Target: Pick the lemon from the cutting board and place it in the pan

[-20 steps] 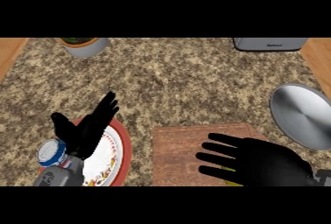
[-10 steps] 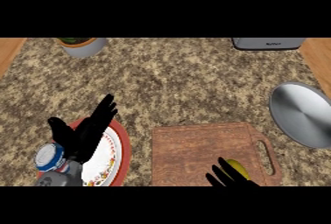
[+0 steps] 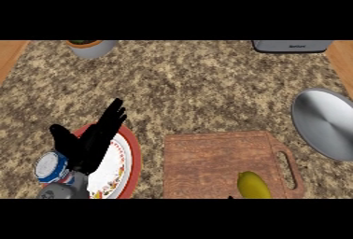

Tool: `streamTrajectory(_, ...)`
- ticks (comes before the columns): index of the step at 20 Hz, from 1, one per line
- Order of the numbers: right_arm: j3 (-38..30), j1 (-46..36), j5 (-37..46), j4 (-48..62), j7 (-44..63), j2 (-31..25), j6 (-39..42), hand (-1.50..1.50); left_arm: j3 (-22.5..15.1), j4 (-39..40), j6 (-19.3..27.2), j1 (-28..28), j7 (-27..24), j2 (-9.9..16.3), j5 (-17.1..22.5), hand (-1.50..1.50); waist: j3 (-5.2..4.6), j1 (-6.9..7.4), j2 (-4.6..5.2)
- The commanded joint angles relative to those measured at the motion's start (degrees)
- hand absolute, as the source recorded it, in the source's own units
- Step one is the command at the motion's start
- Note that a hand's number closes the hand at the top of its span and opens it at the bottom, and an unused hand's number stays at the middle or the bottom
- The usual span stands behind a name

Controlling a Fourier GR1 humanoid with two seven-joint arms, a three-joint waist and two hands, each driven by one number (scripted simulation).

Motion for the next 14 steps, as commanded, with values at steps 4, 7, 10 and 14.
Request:
streamTrajectory(4, 0.4, -0.4, 6.7, 4.5, 0.7, 4.2, -0.7, -1.50, 1.5, 0.2, -1.9, 0.0, -0.3, -0.6, -1.3, 0.00, 0.03, 0.50, 0.21)
streamTrajectory(7, 0.0, -1.7, 9.9, 6.9, 1.4, 0.3, -6.3, -1.50, 0.6, -2.4, -0.7, 1.8, 1.2, -1.3, -1.8, 0.00, 0.05, 0.71, 0.17)
streamTrajectory(10, -3.8, -0.5, 9.3, 5.6, -0.8, 0.7, -5.0, -1.50, 1.4, -2.7, -1.1, -0.2, 3.5, -1.9, -2.3, 0.00, 0.03, 0.43, 0.20)
streamTrajectory(14, -6.5, -3.4, 9.0, 10.3, -6.1, 4.6, -5.0, -1.50, 2.1, -1.6, -2.5, 3.5, -0.1, -2.7, -2.9, 0.00, 0.02, 0.72, 0.25)
